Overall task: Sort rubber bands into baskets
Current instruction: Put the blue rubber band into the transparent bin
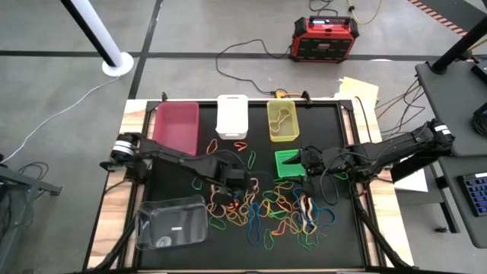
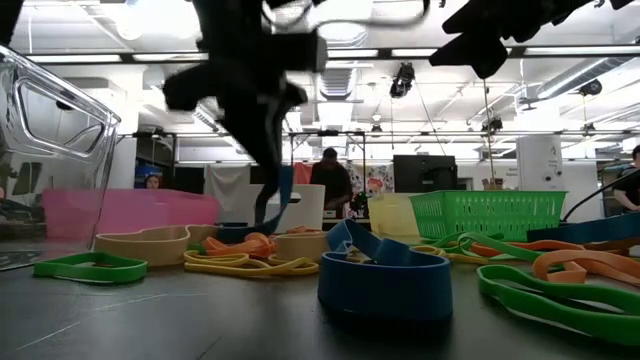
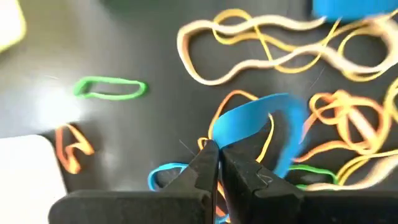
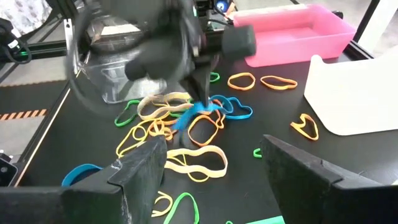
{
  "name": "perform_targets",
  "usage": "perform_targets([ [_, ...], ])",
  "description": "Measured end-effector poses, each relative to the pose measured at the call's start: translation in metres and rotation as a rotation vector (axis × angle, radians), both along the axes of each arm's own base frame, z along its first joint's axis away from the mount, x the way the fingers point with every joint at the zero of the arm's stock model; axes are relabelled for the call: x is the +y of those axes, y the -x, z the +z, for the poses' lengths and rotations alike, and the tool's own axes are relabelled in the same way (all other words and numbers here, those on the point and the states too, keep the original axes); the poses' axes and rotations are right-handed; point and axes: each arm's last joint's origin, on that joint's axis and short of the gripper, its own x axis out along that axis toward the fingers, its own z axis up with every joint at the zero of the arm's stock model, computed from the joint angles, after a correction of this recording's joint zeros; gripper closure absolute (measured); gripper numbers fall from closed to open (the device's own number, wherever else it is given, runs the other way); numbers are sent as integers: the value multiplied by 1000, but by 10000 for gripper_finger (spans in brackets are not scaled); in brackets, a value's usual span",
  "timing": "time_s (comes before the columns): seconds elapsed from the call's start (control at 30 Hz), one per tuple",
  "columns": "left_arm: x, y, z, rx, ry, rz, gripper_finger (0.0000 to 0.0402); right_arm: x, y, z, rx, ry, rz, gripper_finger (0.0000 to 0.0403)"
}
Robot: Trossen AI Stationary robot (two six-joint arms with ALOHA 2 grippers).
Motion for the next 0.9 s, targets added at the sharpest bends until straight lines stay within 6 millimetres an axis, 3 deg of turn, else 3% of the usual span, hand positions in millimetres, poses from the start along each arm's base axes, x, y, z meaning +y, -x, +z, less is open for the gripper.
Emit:
perform_targets([
  [0.27, -16, 34, 70, -173, 109, -42, 401, 0, 0, -3, 5, 5, -6, 144],
  [0.43, -34, 68, 123, -247, 196, -57, 402, 0, 0, -2, -1, 13, -2, 143],
  [0.57, -44, 94, 153, -217, 252, 1, 402, 0, 0, -1, -14, 19, 0, 142],
  [0.7, -53, 116, 167, -112, 333, 71, 402, 0, 0, -1, -14, 20, 1, 142],
  [0.9, -70, 132, 162, 42, 455, 166, 401, 0, 0, -1, -14, 22, 1, 142],
])
